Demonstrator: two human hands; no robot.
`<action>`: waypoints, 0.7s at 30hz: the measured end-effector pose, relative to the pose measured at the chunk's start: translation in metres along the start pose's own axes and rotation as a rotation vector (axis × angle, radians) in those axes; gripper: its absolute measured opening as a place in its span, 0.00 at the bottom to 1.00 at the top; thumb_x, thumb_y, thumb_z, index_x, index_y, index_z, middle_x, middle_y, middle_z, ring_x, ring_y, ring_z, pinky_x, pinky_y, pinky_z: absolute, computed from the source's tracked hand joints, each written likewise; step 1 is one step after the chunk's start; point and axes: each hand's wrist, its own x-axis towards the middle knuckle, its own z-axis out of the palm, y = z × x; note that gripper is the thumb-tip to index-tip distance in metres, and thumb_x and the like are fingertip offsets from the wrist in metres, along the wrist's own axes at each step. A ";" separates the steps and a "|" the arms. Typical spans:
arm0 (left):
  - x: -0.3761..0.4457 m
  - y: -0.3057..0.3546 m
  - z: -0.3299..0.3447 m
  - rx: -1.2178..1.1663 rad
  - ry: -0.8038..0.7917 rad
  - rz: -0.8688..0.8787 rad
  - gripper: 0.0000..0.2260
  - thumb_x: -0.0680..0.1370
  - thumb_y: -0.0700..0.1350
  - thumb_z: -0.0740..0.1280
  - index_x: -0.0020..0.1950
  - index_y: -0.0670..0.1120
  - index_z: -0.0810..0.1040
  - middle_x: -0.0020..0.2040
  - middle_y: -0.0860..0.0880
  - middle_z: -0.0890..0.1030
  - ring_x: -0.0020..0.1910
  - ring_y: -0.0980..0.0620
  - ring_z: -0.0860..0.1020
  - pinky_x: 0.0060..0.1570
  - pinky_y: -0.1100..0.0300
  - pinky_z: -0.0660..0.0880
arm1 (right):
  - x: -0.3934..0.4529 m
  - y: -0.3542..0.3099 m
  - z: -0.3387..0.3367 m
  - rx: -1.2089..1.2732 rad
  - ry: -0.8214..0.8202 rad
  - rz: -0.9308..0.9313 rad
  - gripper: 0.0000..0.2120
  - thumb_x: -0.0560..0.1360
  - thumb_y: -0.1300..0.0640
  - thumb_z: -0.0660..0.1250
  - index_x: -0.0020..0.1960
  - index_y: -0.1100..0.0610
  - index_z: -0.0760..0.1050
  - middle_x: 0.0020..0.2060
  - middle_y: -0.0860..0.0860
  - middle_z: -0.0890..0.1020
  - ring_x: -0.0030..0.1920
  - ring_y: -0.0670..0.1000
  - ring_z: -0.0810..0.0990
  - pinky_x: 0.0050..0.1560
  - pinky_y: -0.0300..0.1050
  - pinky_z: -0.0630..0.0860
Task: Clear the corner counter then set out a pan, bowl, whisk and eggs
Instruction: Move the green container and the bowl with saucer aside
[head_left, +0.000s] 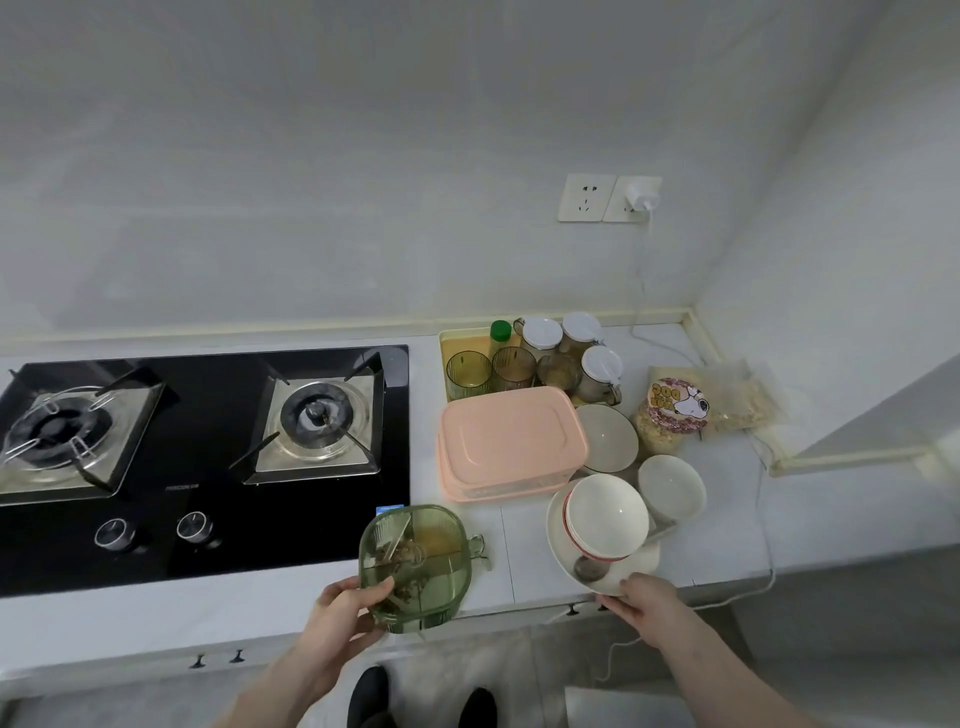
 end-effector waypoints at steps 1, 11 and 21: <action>-0.003 -0.001 0.005 0.003 0.005 0.000 0.31 0.67 0.45 0.82 0.66 0.42 0.74 0.53 0.43 0.87 0.57 0.41 0.84 0.57 0.47 0.81 | 0.002 0.000 0.001 0.008 0.005 -0.006 0.23 0.75 0.77 0.65 0.69 0.66 0.71 0.65 0.63 0.77 0.63 0.66 0.77 0.25 0.48 0.82; -0.016 -0.009 0.062 0.011 -0.008 -0.003 0.34 0.60 0.46 0.81 0.63 0.42 0.73 0.52 0.41 0.87 0.53 0.42 0.85 0.50 0.51 0.81 | 0.002 0.004 0.001 0.083 0.015 -0.034 0.20 0.76 0.76 0.63 0.67 0.68 0.72 0.61 0.62 0.78 0.59 0.66 0.79 0.24 0.47 0.81; -0.009 -0.006 0.093 0.025 -0.005 0.007 0.22 0.75 0.40 0.76 0.64 0.43 0.71 0.55 0.39 0.85 0.52 0.40 0.85 0.48 0.48 0.84 | -0.010 0.010 -0.005 0.078 -0.005 -0.066 0.08 0.77 0.70 0.64 0.56 0.66 0.72 0.47 0.60 0.80 0.42 0.60 0.82 0.25 0.45 0.81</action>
